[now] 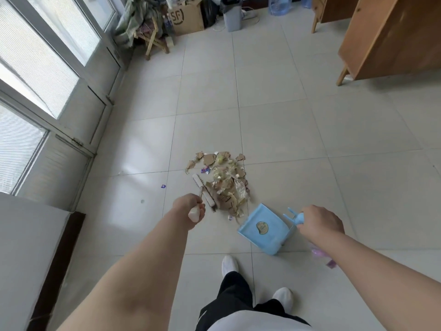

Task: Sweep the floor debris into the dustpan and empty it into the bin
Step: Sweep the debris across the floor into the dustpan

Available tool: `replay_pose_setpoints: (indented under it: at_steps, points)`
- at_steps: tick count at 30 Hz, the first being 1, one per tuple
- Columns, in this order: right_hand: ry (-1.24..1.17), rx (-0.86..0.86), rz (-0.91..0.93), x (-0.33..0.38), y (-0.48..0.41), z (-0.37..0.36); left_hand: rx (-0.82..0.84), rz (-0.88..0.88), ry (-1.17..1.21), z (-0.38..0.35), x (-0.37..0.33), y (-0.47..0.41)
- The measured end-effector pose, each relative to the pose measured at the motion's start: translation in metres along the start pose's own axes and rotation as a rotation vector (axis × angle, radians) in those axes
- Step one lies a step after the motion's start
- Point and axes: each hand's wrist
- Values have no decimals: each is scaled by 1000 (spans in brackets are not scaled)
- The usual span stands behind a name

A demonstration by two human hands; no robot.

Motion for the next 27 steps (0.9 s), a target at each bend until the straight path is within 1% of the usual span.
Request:
replay_pose_setpoints:
  at_steps: [3,5,12,16,19,23,25,27]
  points:
    - [-21,7,17,0,4,0,-63,-44,-155,9,4,10]
    - [-28,5,24,-2,5,-1,-85,-57,-199,17,10,14]
    - [-24,9,23,4,7,0,-149,-39,-133,53,36,-2]
    - [-7,-2,31,23,6,9,-134,21,-33,65,36,-29]
    - [19,-10,56,51,5,19,-141,40,-15,69,31,-44]
    - [94,-35,135,99,3,33,-59,58,5,91,11,-58]
    - [115,-45,157,122,0,39,-22,73,-6,108,-5,-66]
    - [116,-60,178,145,-6,43,6,85,35,123,-27,-76]
Point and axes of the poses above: each hand's wrist, its own y-axis away from the middle knuckle, its own z-axis out of the back of the hand, x = y × z
